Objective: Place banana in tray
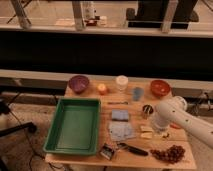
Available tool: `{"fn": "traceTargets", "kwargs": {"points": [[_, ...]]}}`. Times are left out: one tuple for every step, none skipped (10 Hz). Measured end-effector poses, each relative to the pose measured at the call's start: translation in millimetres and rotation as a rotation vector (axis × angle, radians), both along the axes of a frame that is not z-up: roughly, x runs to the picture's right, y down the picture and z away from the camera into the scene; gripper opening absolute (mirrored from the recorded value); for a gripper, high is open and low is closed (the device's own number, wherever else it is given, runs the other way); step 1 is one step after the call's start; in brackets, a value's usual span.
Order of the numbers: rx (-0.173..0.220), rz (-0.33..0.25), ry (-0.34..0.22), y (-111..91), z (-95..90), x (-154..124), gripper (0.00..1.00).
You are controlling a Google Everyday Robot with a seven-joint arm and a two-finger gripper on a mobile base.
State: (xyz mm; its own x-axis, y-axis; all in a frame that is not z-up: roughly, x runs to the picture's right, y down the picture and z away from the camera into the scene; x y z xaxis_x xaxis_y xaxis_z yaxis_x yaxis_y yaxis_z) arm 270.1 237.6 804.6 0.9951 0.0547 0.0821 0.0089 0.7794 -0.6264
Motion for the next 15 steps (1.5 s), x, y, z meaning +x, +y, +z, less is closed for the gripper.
{"fn": "traceTargets", "kwargs": {"points": [[-0.002, 0.006, 0.002, 1, 1.5, 3, 0.8], [-0.001, 0.013, 0.004, 0, 3.3, 6, 0.78], [0.001, 0.02, 0.004, -1, 4.8, 9, 0.7], [0.002, 0.028, 0.006, -1, 5.4, 13, 0.61], [0.003, 0.036, 0.008, 0, 5.6, 17, 0.51], [0.003, 0.04, 0.005, 0, 7.4, 18, 0.41], [0.002, 0.042, -0.003, -1, 9.8, 17, 0.3], [0.001, 0.043, -0.007, -1, 11.5, 17, 0.22], [-0.006, 0.043, -0.01, 0, 12.1, 18, 0.1], [-0.01, 0.044, -0.013, 1, 12.4, 18, 0.05], [-0.012, 0.047, -0.016, 1, 12.4, 19, 0.04], [-0.012, 0.06, -0.021, -1, 9.6, 22, 0.04], [0.0, 0.07, -0.023, -8, 2.7, 25, 0.04], [0.021, 0.072, -0.013, -16, -7.4, 31, 0.04], [0.054, 0.078, -0.001, -27, -17.8, 38, 0.04]]}}
